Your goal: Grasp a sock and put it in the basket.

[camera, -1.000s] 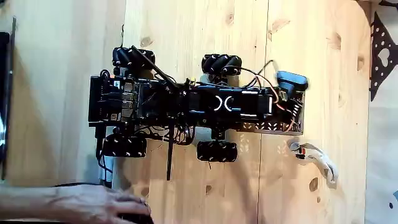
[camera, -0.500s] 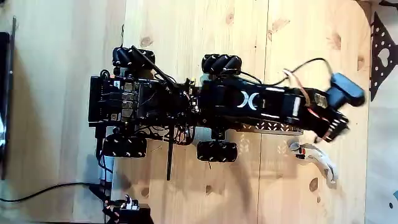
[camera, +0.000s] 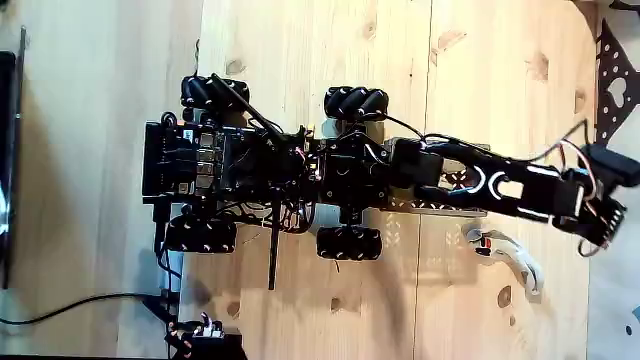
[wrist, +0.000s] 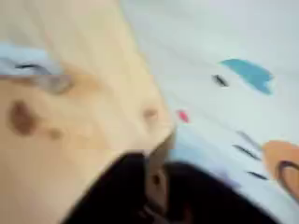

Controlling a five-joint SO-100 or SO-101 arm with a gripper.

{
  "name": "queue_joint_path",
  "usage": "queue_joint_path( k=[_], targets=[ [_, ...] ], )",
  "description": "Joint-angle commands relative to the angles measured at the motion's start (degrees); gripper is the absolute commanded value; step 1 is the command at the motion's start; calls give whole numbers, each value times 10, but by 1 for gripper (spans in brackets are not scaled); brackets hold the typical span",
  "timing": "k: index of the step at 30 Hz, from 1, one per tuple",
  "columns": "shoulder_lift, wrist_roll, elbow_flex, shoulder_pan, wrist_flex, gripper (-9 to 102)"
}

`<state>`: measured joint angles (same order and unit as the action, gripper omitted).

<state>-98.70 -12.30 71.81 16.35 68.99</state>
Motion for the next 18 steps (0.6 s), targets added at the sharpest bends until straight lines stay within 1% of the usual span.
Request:
queue_joint_path(
  k=[1, 3, 5, 8, 11, 16, 18],
  targets=[
    [10, 3, -25, 28, -35, 0],
    [22, 18, -25, 40, -42, 0],
    [29, 97, -25, 43, -45, 1],
    [31, 171, -25, 59, -11, 0],
    [32, 163, -18, 72, 18, 1],
    [20, 171, -17, 81, 97, 1],
    [12, 182, -18, 83, 105, 1]
  ],
)
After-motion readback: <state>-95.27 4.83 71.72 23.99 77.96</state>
